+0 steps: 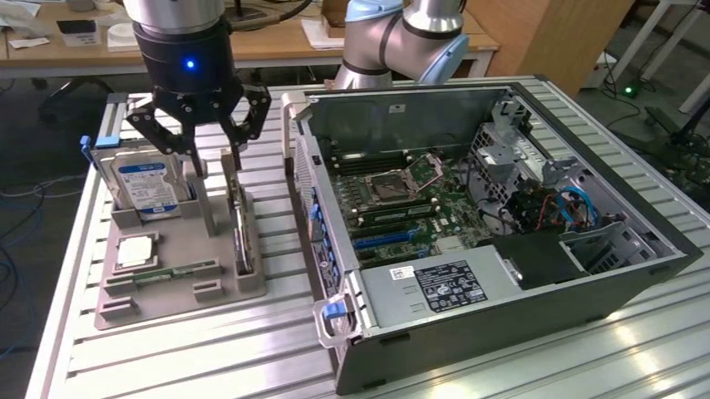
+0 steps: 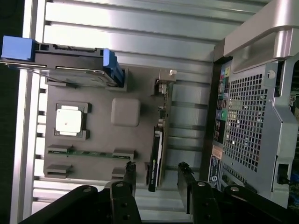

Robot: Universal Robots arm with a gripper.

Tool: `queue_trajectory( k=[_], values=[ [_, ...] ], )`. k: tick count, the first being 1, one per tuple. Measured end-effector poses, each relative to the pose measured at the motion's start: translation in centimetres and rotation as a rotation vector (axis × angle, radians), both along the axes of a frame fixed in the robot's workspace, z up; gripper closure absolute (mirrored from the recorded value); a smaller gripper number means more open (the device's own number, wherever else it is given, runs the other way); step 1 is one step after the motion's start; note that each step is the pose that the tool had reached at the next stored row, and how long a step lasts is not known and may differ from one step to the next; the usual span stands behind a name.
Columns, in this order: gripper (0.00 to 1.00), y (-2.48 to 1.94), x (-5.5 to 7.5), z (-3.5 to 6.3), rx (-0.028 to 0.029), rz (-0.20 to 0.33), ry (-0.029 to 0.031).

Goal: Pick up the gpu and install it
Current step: 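Pick up the gpu and move the gpu toward the slot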

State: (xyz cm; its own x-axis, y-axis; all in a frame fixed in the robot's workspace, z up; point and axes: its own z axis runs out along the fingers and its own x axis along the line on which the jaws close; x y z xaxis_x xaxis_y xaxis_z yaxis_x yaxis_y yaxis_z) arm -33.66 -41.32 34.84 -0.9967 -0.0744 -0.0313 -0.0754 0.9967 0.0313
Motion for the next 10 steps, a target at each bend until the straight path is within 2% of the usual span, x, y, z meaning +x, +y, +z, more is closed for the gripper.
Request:
queue_trajectory(
  k=[10],
  values=[
    [0.51, -0.03, 0.0, -1.65, -0.0001, -0.030, -0.0093]
  ],
)
